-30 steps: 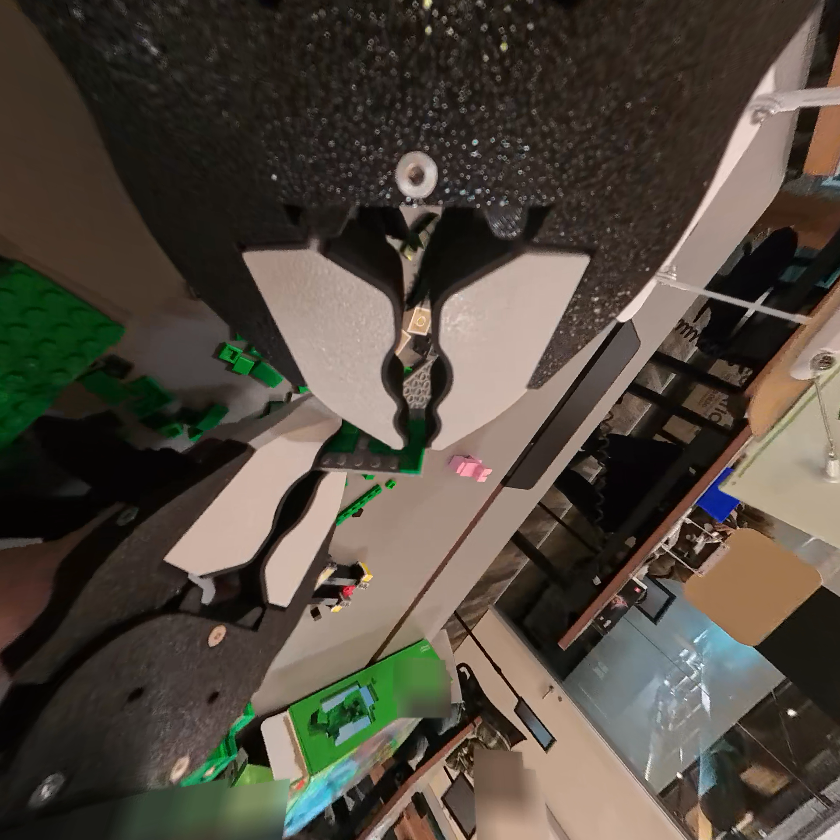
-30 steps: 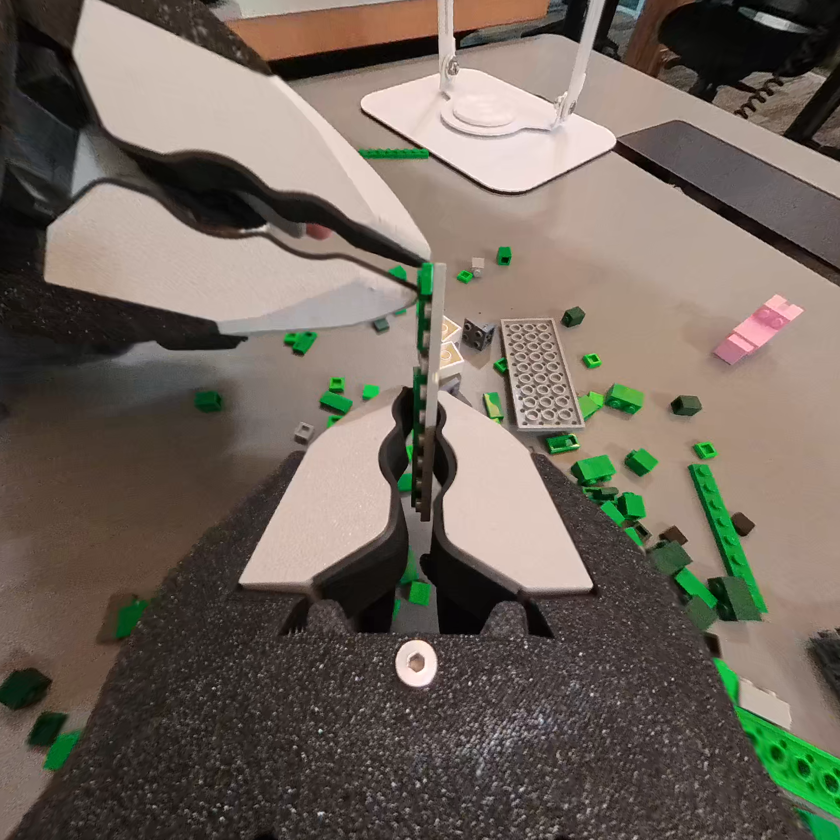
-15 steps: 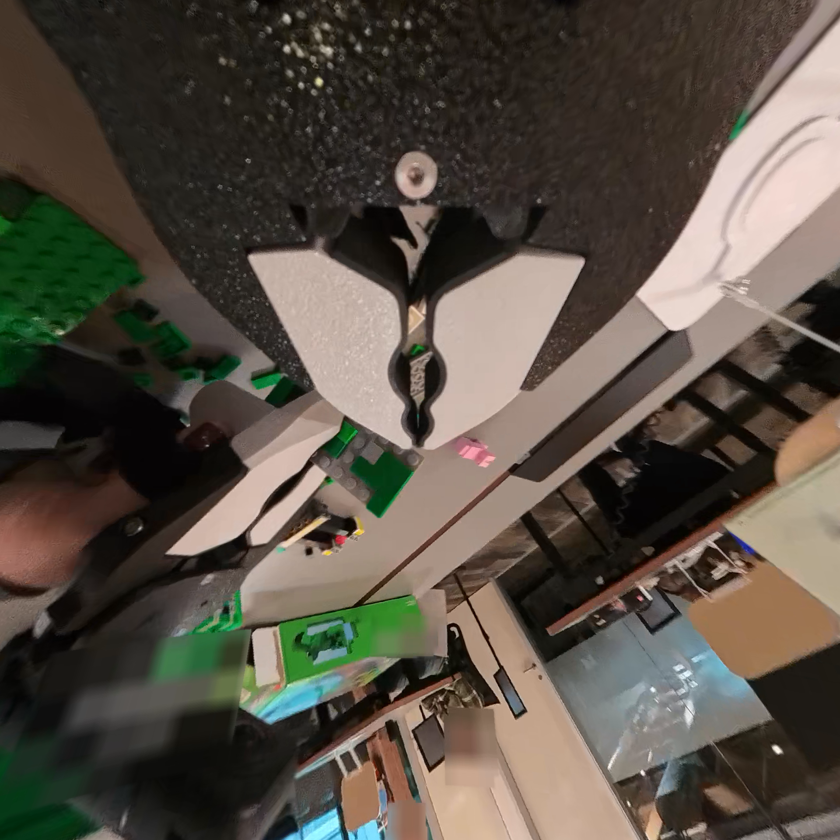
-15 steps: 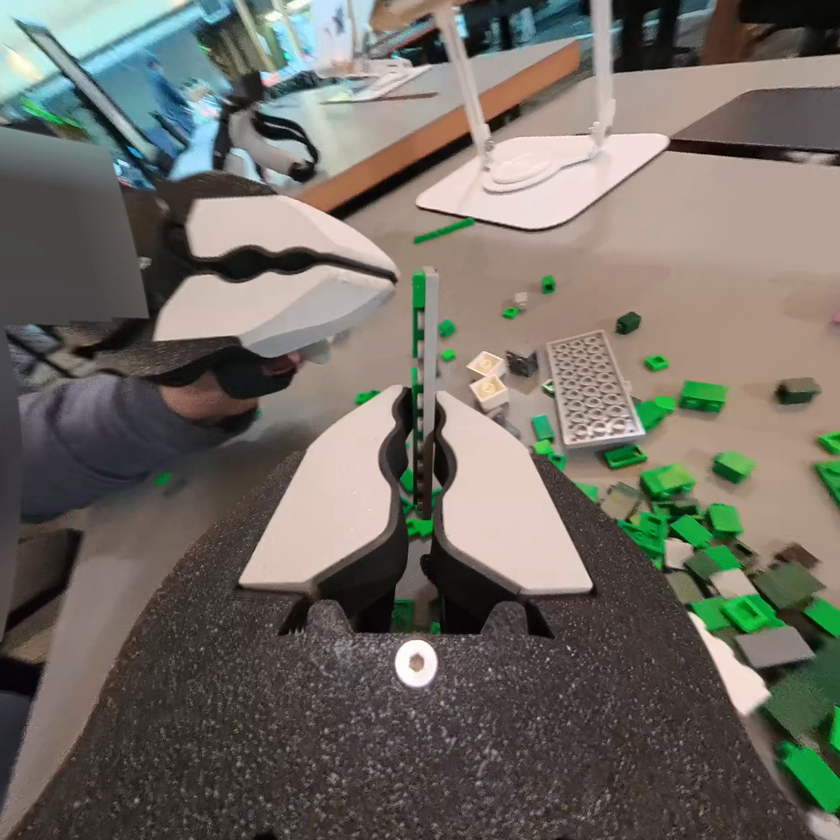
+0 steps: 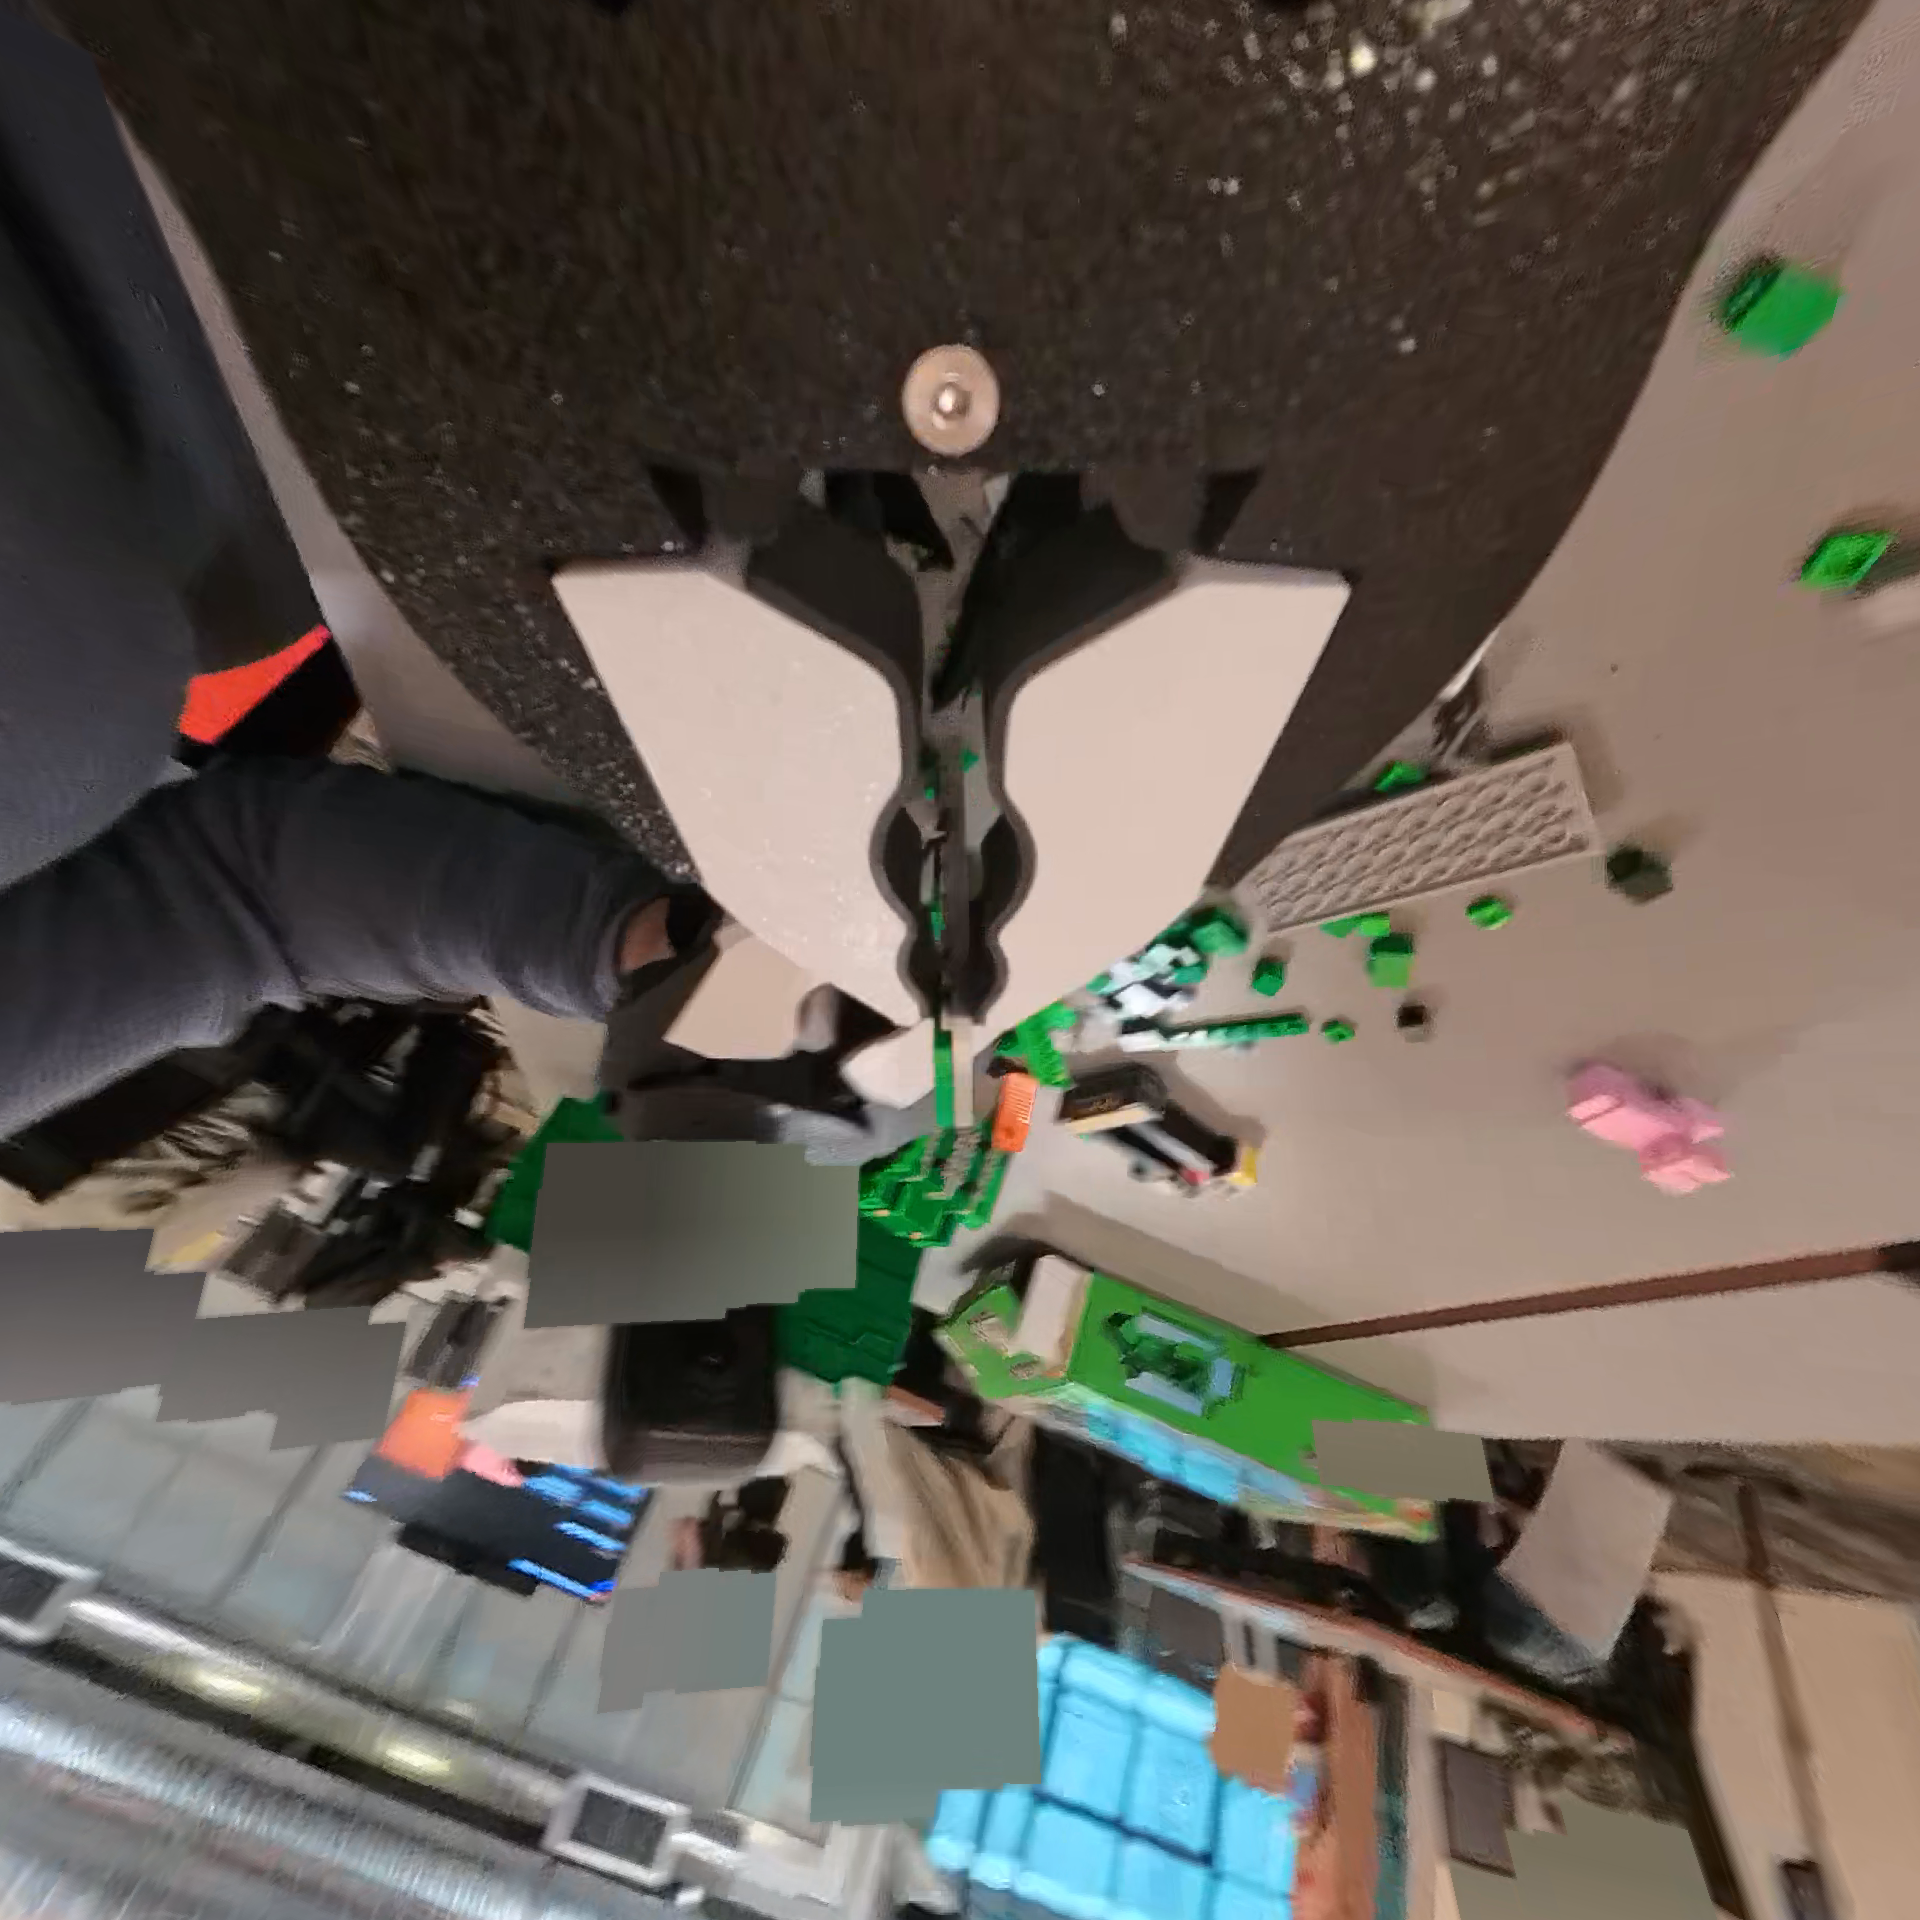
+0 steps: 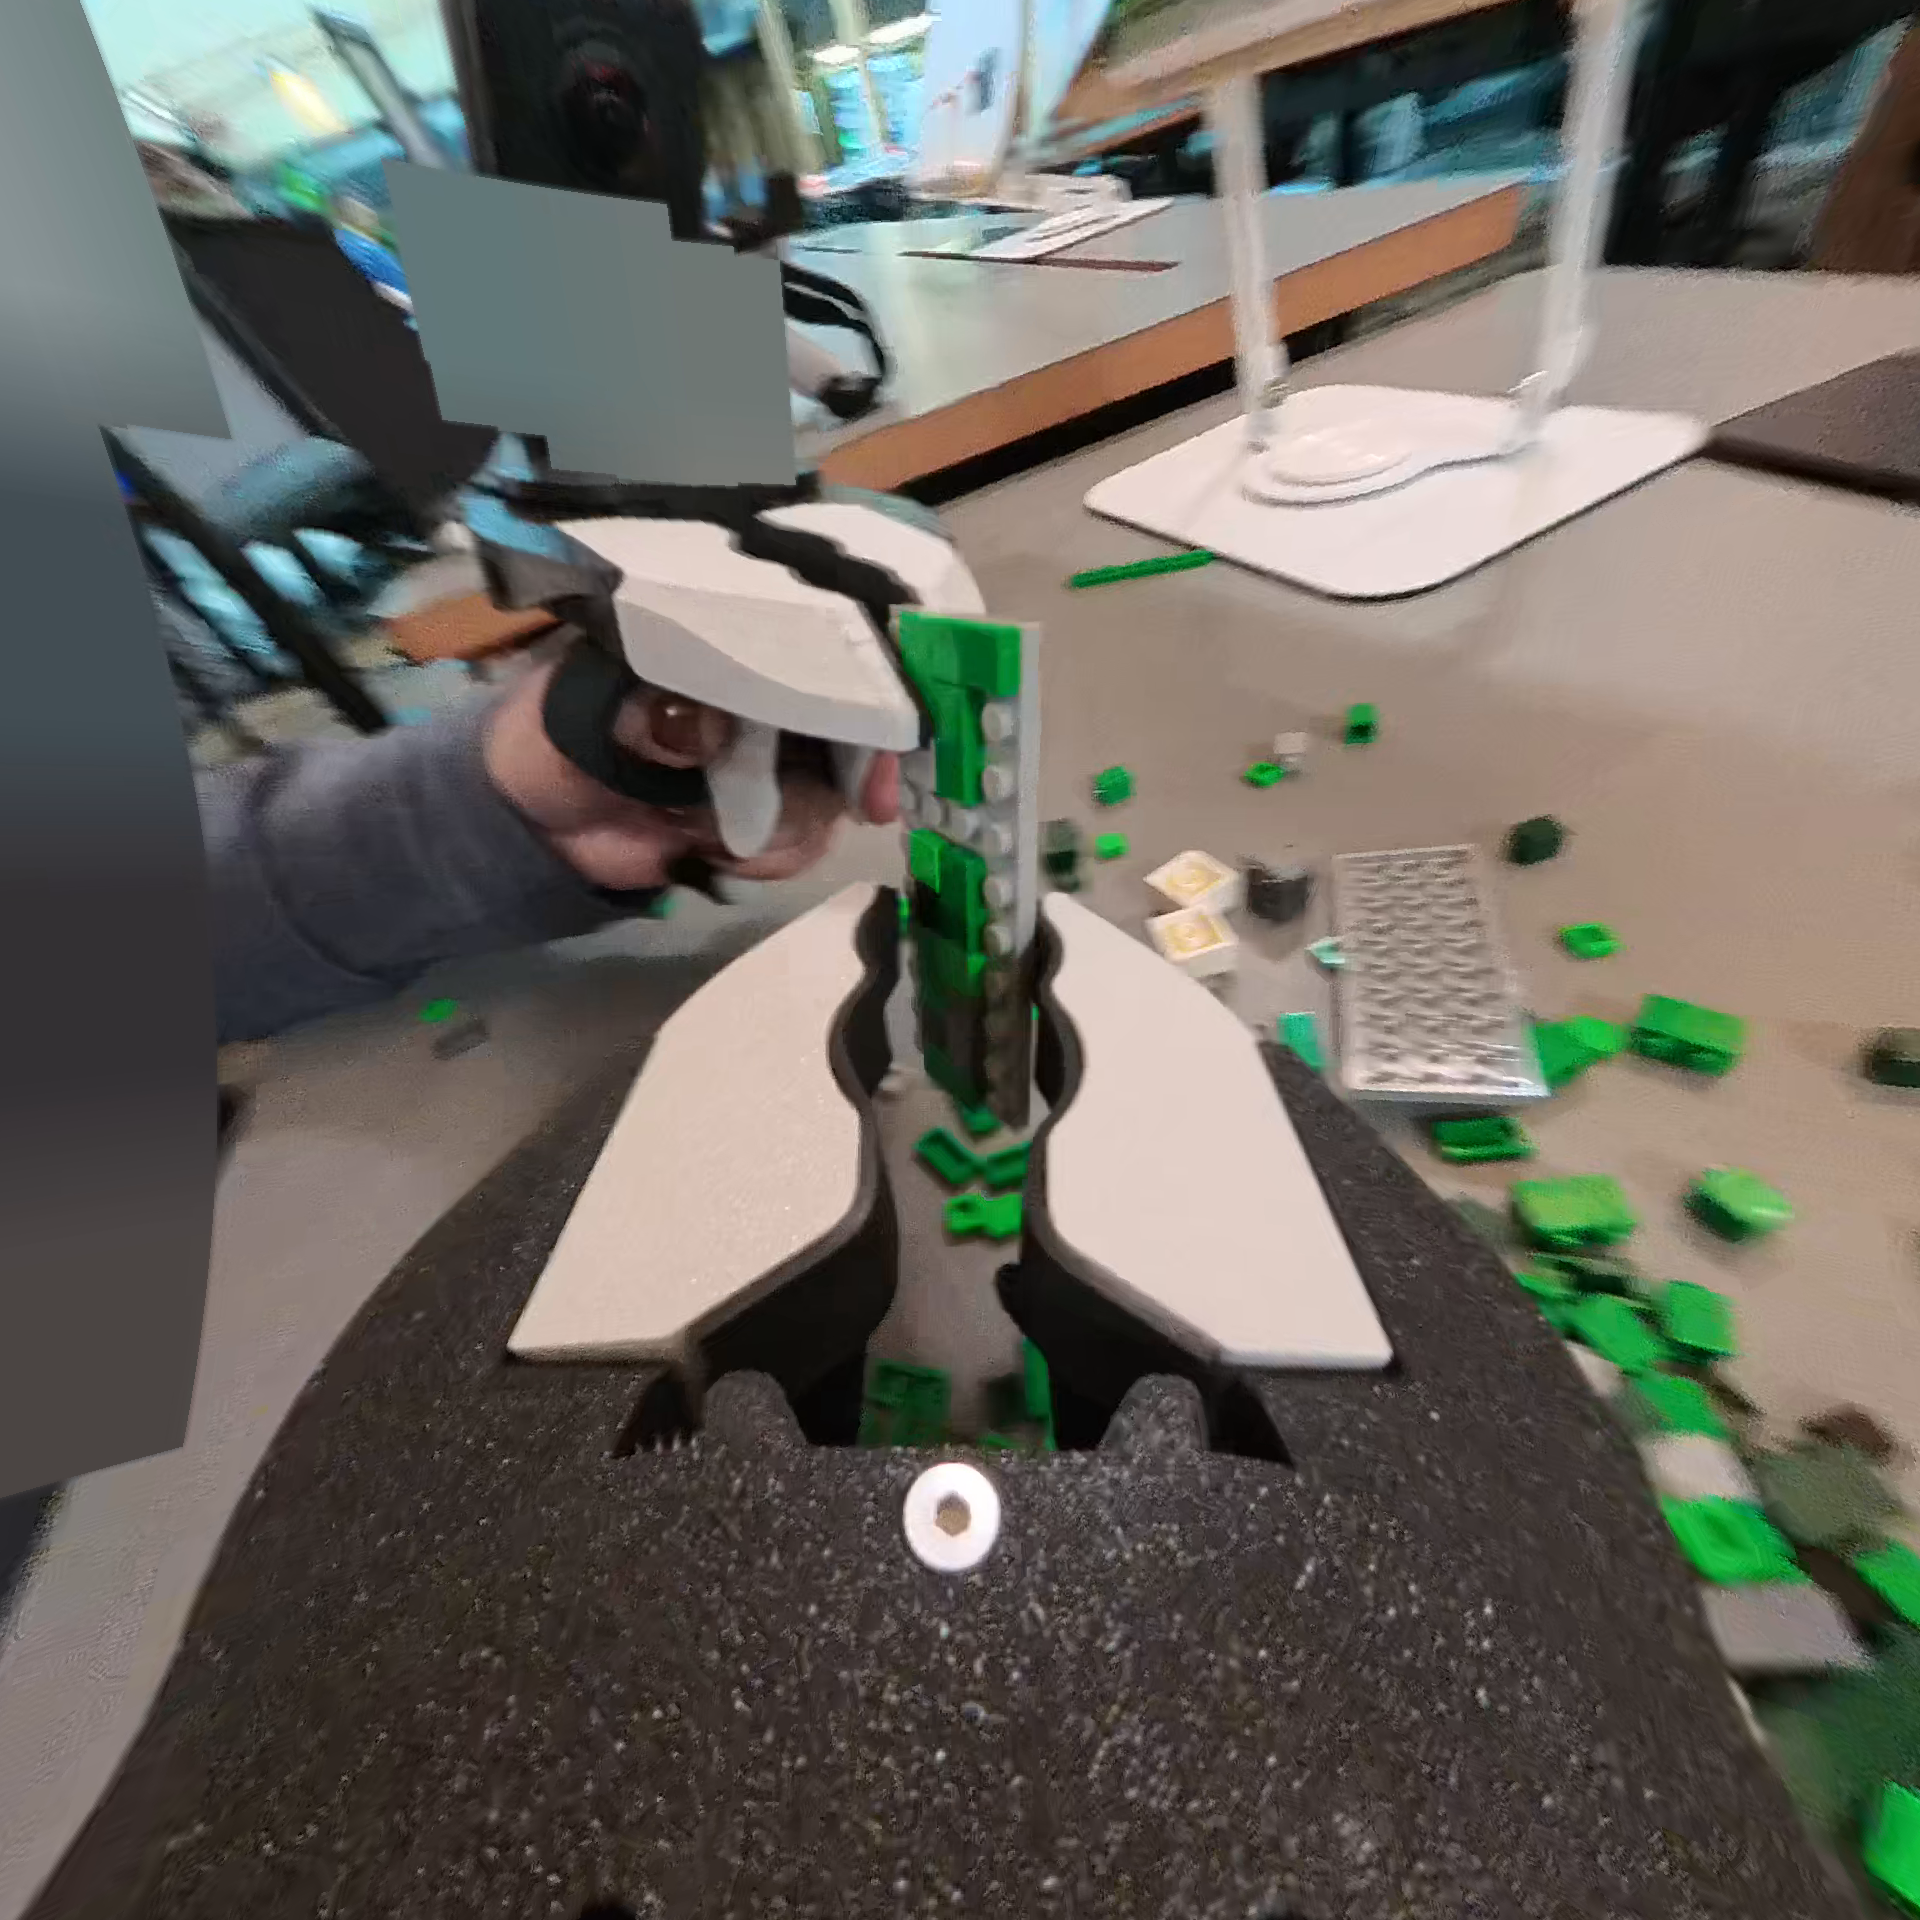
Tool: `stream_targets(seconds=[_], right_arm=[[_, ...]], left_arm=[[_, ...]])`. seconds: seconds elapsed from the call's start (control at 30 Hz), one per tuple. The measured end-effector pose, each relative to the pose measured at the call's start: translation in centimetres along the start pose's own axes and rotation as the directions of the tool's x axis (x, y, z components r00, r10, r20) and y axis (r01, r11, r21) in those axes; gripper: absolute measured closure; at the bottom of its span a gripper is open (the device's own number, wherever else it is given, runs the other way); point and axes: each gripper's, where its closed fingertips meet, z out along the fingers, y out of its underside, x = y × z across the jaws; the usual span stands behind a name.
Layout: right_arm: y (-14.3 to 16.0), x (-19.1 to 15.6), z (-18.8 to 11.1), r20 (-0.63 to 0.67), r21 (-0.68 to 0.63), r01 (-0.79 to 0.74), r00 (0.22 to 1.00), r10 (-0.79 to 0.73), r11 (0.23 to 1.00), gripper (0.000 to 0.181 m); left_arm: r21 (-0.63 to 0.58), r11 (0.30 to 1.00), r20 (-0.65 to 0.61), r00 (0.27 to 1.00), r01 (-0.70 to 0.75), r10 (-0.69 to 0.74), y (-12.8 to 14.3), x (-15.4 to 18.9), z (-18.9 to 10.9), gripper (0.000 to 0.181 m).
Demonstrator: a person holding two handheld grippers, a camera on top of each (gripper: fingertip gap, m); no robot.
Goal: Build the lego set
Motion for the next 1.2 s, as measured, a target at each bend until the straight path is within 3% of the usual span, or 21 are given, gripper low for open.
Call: stream_targets(seconds=[0.07, 0.13, 0.2, 0.27, 0.33, 0.53, 0.67, 0.8, 0.93, 1.2], right_arm=[[-0.2, 1.6, -0.6, -0.153, -0.035, 0.156, 0.975, -0.159, 0.987, 0.134], [-0.6, 2.4, -1.2, -0.273, -0.131, 0.363, 0.881, -0.386, 0.922, 0.12], [-1.2, 2.1, -1.4, -0.319, -0.241, 0.541, 0.74, -0.592, 0.806, 0.118], [-1.8, 1.3, -1.1, -0.34, -0.299, 0.627, 0.635, -0.694, 0.719, 0.123], [-1.8, 1.0, -0.6, -0.348, -0.333, 0.628, 0.612, -0.71, 0.704, 0.125], [-2.1, 1.5, -0.2, -0.424, -0.326, 0.524, 0.663, -0.617, 0.787, 0.133], [-2.2, 1.6, 0.0, -0.443, -0.342, 0.524, 0.642, -0.625, 0.78, 0.133], [-2.4, 1.5, -0.1, -0.439, -0.343, 0.528, 0.641, -0.629, 0.777, 0.129], [-2.1, 0.7, 0.1, -0.368, -0.328, 0.527, 0.694, -0.619, 0.784, 0.108], [-2.8, 1.8, -0.2, -0.479, -0.414, 0.55, 0.546, -0.688, 0.725, 0.117]], left_arm=[[-0.05, 0.999, 0.068, 0.997, 0.021, -0.018, 0.6, -1.3, -0.4, 0.176], [-0.068, 0.996, 0.096, 0.994, 0.052, -0.045, 0.7, -1.7, -0.6, 0.176], [-0.1, 0.995, 0.132, 0.991, 0.025, -0.012, 0.8, -1.8, -0.6, 0.176], [-0.137, 0.99, 0.155, 0.987, -0.031, 0.052, 1.0, -1.6, -0.4, 0.176], [-0.155, 0.986, 0.18, 0.979, -0.07, 0.098, 1.0, -1.4, -0.2, 0.176], [-0.163, 0.981, 0.216, 0.967, -0.103, 0.138, 1.2, -1.3, 0.1, 0.176], [-0.153, 0.983, 0.218, 0.967, -0.101, 0.133, 1.1, -1.5, -0.1, 0.176], [-0.141, 0.984, 0.207, 0.969, -0.106, 0.134, 0.9, -1.5, -0.2, 0.176], [-0.052, 0.998, 0.181, 0.983, -0.03, 0.039, 0.0, -1.4, -0.4, 0.176], [0.019, 1.0, 0.146, 0.989, 0.016, -0.018, -0.1, -0.6, 0.4, 0.176]])
